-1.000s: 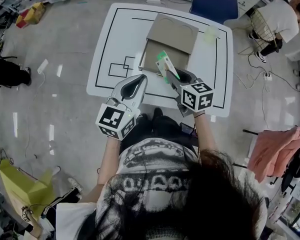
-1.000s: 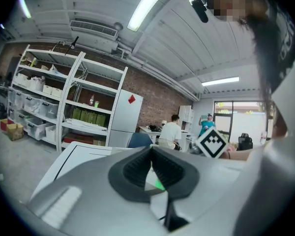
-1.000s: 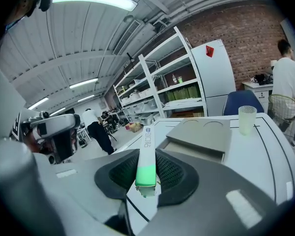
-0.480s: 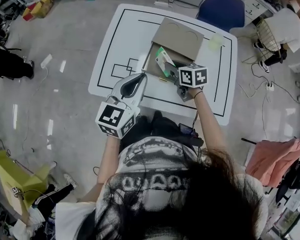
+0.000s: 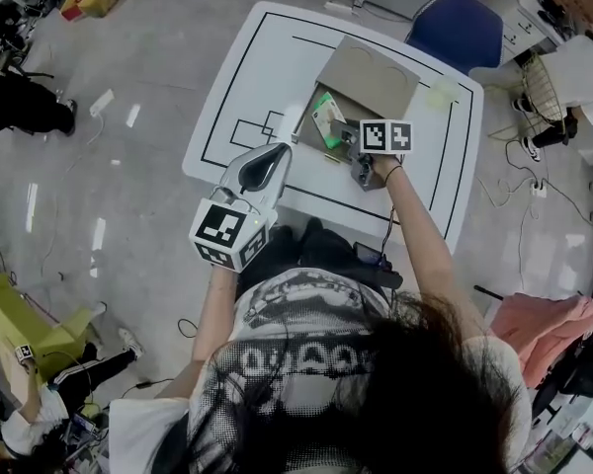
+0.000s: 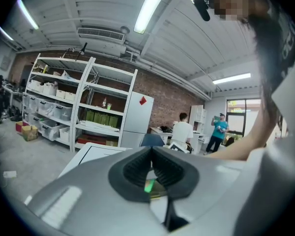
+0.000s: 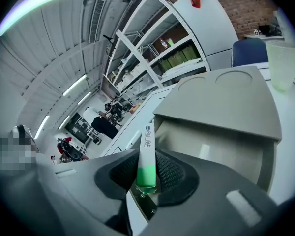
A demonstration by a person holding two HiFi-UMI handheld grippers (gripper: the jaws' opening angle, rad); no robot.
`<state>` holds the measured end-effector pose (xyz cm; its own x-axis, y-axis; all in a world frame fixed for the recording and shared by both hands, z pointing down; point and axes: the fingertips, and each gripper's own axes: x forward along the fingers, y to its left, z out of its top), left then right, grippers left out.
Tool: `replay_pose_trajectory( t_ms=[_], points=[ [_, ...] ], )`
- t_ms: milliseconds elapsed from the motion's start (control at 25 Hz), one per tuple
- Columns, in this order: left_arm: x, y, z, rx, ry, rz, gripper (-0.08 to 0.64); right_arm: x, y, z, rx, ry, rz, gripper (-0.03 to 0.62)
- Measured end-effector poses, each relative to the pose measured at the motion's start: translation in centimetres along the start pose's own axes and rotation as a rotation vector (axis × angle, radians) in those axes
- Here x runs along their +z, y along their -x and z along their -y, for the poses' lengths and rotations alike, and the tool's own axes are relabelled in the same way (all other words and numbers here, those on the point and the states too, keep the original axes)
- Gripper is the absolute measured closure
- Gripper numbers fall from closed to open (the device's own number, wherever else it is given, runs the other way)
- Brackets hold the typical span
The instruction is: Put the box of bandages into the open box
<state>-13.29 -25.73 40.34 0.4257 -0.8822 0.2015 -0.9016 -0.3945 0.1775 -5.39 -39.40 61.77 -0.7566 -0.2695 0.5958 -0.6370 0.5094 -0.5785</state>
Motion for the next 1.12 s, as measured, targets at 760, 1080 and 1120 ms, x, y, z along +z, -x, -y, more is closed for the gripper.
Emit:
replay_pose_trajectory(
  t_ms=[760, 1080, 1120],
  points=[
    [0.0, 0.6, -0.1, 0.019, 0.005, -0.003, 0.56, -0.9, -0.1, 2.4, -0.126, 0.129, -0.11, 0.403],
    [-0.2, 0.5, -0.1, 0.001, 0.004, -0.009, 0.56, 1.8, 2.3, -0.8, -0.048, 0.124, 0.044, 0.408],
    [-0.2, 0.5, -0.1, -0.003, 0.004, -0.01, 0.56, 2.1, 2.8, -1.3, -0.039, 0.125, 0.065, 0.413]
  ],
)
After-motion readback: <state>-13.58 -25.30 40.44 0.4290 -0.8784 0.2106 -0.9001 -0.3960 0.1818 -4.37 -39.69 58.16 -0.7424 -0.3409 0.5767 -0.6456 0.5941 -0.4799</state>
